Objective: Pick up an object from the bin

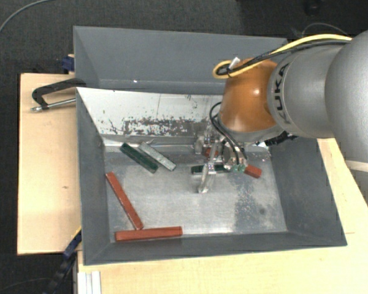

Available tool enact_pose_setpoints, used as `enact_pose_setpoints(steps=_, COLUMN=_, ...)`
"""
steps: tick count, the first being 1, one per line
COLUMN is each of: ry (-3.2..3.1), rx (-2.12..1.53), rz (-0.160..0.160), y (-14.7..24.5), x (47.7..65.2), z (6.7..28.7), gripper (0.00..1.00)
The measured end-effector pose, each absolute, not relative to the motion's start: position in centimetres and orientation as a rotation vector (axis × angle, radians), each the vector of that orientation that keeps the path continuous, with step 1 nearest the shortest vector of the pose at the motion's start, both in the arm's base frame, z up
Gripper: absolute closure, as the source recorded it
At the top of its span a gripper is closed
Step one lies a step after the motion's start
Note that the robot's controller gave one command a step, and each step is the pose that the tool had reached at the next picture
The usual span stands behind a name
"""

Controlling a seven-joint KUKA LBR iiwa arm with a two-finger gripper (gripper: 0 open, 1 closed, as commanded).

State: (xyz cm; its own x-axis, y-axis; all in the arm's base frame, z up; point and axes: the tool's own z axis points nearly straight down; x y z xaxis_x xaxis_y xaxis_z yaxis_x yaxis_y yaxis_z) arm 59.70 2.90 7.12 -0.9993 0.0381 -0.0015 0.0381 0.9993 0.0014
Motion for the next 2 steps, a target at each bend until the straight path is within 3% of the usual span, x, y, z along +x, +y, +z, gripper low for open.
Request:
enact_pose_setpoints(steps=1, ry=3.14, rx=0.06, rz=0.002, y=2.9, x=59.7, z=7.1, gripper=1.0)
enact_pose_setpoints(steps=2, ry=3.125, rx=-0.042, rz=0.003, y=4.2, x=59.0, z=26.6, gripper=1.0)
